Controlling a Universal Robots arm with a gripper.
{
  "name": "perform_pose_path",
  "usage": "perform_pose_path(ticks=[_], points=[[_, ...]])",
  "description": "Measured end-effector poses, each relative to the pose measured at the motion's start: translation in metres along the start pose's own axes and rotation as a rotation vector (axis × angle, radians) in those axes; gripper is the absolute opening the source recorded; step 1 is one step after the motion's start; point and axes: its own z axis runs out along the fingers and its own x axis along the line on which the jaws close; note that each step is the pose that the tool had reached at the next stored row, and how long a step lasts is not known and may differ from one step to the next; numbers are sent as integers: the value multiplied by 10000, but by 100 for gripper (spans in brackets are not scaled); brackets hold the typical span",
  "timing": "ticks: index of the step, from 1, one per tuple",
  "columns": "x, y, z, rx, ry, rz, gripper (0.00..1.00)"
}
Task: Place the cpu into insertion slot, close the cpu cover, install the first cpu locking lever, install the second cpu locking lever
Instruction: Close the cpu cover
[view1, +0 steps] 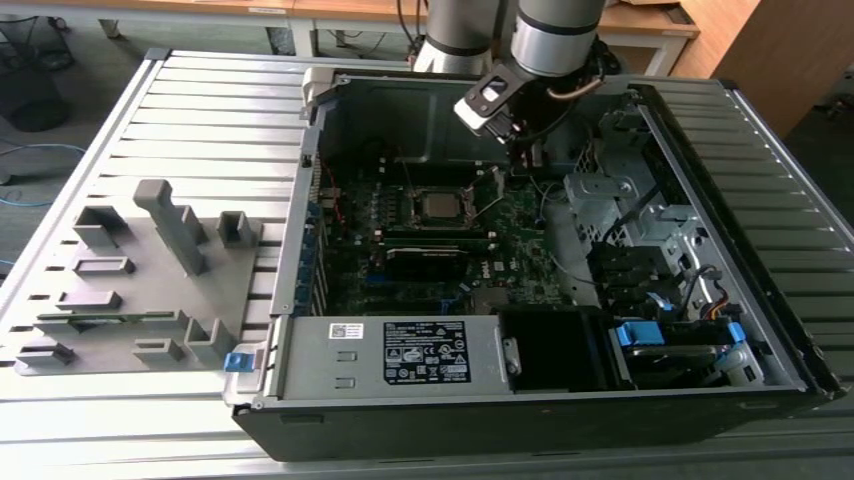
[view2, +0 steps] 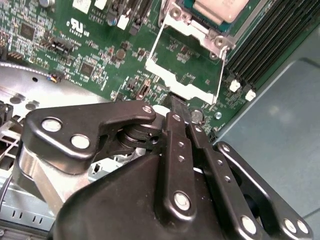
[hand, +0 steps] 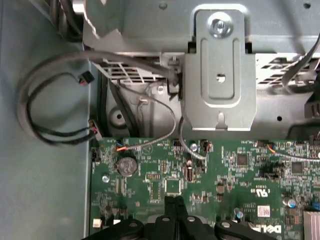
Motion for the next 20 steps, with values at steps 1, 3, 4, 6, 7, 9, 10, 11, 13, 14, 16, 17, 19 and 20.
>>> perform_pose_path(ticks=[1,3,4,6,7,9,10,11,13,14,16,17,19,20], points=[[0,-19,2,-1,-6,0,11],[-1,-70,4,-4,-17,-1,11],[-1,-98,5,-5,-24,-2,11],[-1,-158,7,-8,-35,-2,11],[-2,-183,9,-8,-41,-2,11],[-2,-225,15,-9,-49,-2,11],[-2,-246,18,-9,-50,-1,11],[-3,-269,19,-9,-51,-3,11],[-3,-327,24,-10,-51,-3,11],[-3,-360,27,-10,-51,-2,11],[-4,-428,31,-11,-53,-4,11],[-4,-455,34,-12,-53,-2,11],[-4,-482,38,-11,-63,-3,11],[-4,-483,38,-10,-73,-3,11]])
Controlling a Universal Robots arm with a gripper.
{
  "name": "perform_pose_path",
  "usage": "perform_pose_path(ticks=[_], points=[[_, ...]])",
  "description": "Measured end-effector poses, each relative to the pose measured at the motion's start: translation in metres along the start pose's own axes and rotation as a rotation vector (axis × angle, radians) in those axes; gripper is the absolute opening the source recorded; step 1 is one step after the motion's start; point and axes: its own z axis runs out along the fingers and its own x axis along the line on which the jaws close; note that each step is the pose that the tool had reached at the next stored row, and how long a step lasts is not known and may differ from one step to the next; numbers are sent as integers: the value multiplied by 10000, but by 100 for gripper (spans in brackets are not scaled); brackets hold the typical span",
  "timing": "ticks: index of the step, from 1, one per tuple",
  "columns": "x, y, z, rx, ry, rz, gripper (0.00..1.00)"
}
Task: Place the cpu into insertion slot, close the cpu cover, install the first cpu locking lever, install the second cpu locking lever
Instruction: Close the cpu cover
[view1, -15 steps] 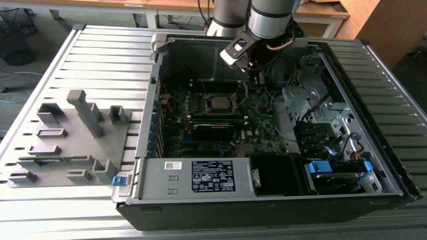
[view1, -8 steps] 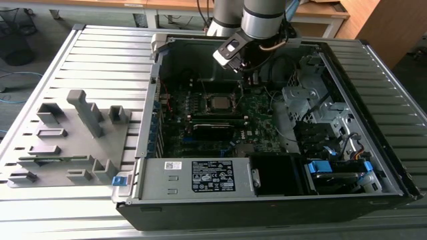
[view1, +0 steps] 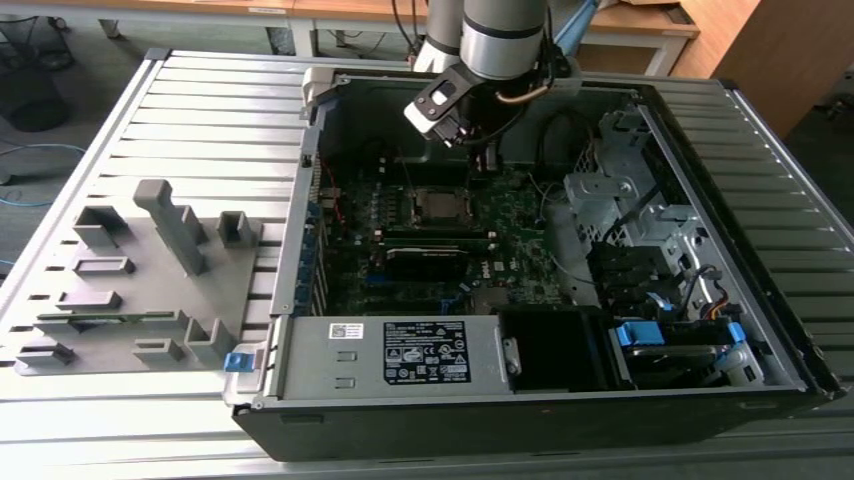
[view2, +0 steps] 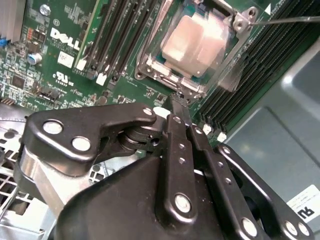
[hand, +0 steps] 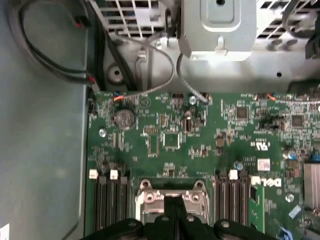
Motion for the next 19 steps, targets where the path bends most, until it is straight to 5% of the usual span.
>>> perform_pose_path(ticks=[14,19], points=[[-1,-5,1,65,-10,-1,11],[-1,-112,15,65,-9,-2,11]])
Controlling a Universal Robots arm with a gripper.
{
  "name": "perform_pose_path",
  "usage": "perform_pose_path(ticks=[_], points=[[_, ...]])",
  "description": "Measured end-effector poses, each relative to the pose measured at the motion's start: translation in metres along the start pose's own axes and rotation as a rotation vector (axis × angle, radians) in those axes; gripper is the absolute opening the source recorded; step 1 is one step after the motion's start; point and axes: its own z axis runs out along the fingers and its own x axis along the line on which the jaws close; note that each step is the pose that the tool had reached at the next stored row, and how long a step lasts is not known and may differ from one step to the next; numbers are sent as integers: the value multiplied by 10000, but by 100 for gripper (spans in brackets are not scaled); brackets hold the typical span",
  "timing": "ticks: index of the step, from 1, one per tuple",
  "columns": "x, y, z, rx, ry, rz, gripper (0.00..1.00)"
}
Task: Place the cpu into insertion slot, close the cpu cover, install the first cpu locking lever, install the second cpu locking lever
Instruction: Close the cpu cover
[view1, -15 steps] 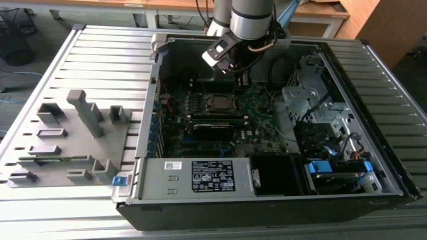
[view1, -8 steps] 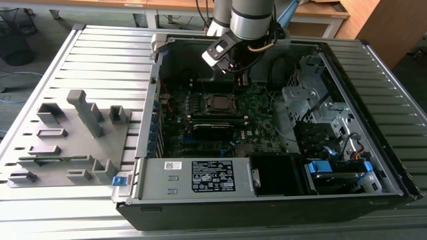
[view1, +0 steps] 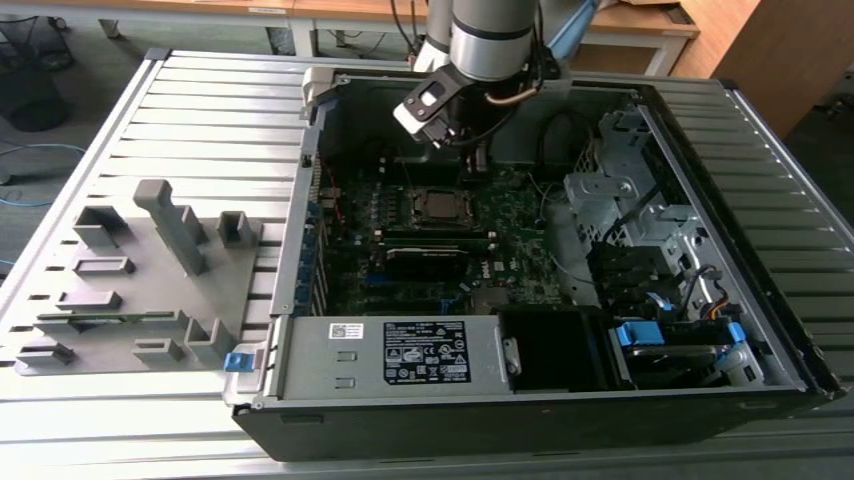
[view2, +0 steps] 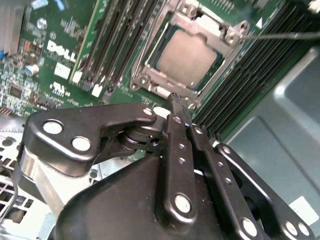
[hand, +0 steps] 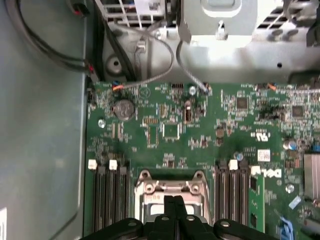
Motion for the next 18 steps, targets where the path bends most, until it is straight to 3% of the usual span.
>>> perform_pose_path(ticks=[8,13,16,18], points=[[-1,-146,74,0,-1,0,11],[-1,-153,77,1,-8,-2,11],[-1,-153,82,142,-7,1,11],[-1,-153,81,148,-9,1,11]])
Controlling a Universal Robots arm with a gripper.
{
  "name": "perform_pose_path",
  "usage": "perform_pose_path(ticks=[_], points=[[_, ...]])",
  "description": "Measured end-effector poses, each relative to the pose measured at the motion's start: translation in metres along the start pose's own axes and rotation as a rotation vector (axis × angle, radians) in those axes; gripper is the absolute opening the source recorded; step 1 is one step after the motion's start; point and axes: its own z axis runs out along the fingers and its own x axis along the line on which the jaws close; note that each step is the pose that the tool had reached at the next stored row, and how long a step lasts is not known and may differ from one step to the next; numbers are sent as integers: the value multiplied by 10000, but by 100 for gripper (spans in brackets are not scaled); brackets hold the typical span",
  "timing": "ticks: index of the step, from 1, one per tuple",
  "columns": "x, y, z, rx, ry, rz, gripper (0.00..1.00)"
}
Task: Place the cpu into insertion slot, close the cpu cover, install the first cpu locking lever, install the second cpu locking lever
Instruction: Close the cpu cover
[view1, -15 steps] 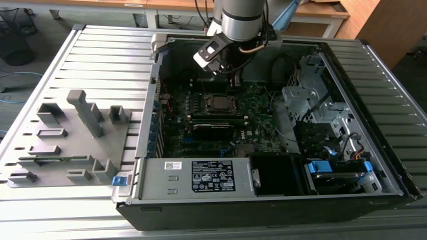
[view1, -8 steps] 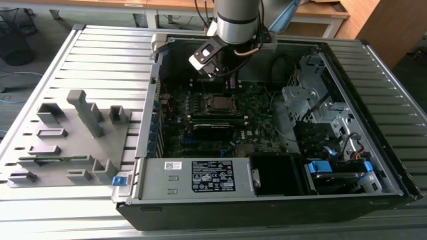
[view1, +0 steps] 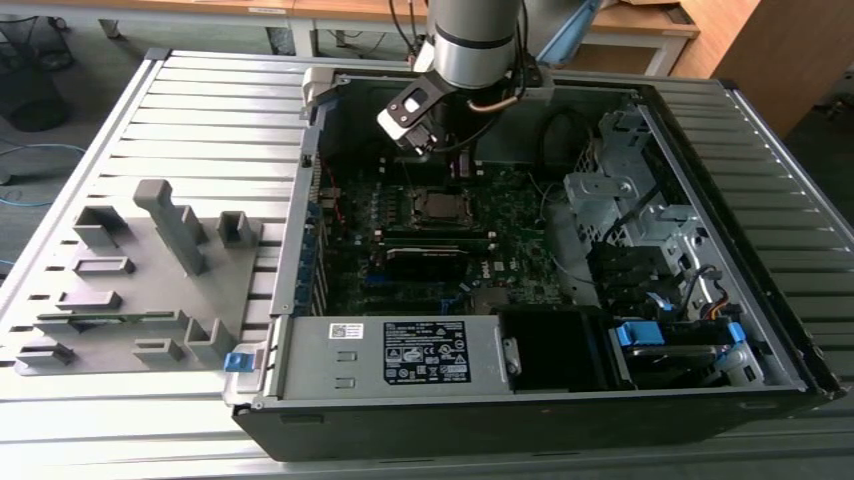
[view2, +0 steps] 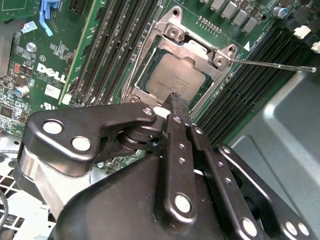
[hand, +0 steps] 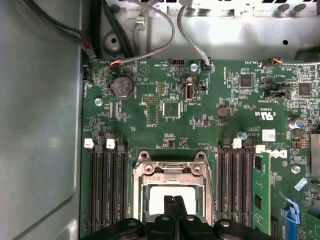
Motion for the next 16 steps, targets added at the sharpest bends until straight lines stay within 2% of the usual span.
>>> perform_pose_path(ticks=[6,14,16], points=[[0,0,2,9,2,-39,11],[0,0,18,13,50,-1437,11],[0,-2,19,15,51,-1638,11]])
